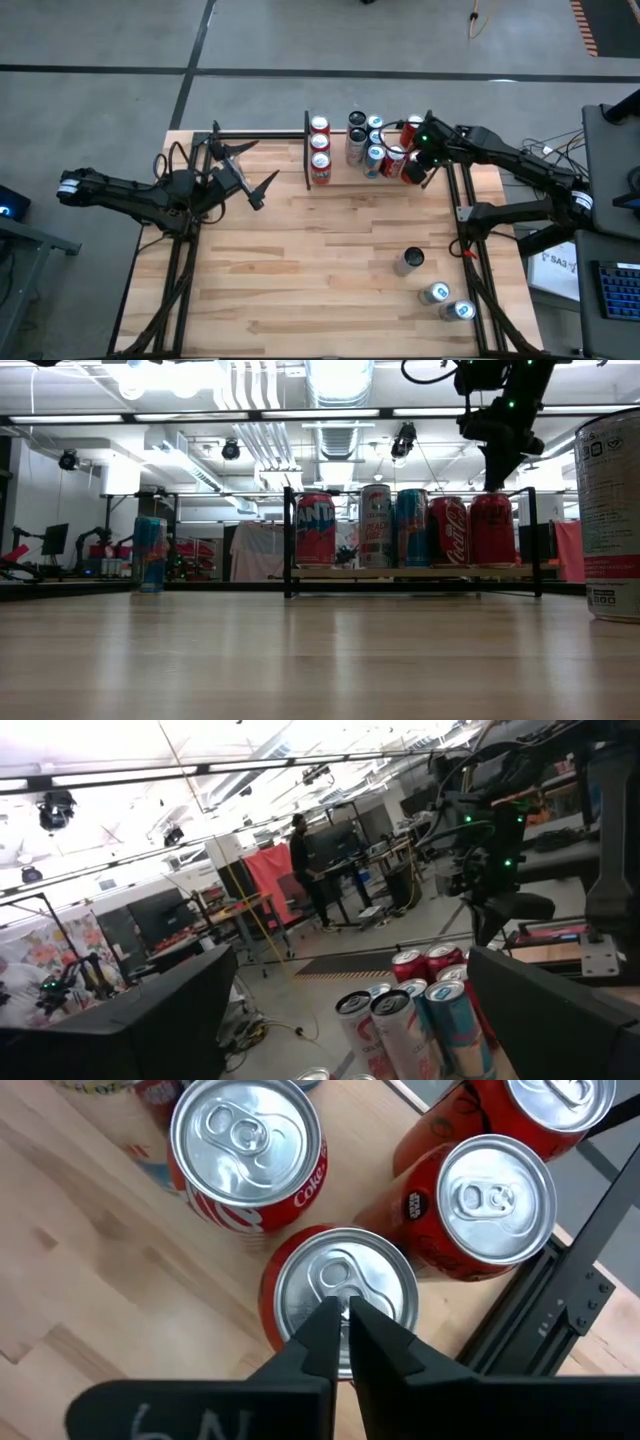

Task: Place canned beverage on shelf
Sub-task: Put the dark red soda can on the shelf

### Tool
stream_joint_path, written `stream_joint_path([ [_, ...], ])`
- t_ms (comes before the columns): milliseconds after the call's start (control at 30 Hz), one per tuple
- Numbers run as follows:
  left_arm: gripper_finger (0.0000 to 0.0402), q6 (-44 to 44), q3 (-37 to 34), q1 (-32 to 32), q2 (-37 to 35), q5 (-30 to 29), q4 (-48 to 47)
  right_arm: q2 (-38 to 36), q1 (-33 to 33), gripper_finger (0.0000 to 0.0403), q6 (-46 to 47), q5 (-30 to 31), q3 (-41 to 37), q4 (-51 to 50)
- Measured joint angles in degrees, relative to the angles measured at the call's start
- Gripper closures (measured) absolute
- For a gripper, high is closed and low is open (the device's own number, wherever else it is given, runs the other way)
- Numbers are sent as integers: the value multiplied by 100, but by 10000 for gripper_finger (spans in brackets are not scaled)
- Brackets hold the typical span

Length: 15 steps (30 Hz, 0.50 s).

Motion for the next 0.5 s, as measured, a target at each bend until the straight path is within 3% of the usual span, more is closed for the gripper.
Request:
stream_joint_path([
  [500, 17, 9, -2, 0, 0, -7, -24, -15, 2, 390, -69, 50, -239, 74],
])
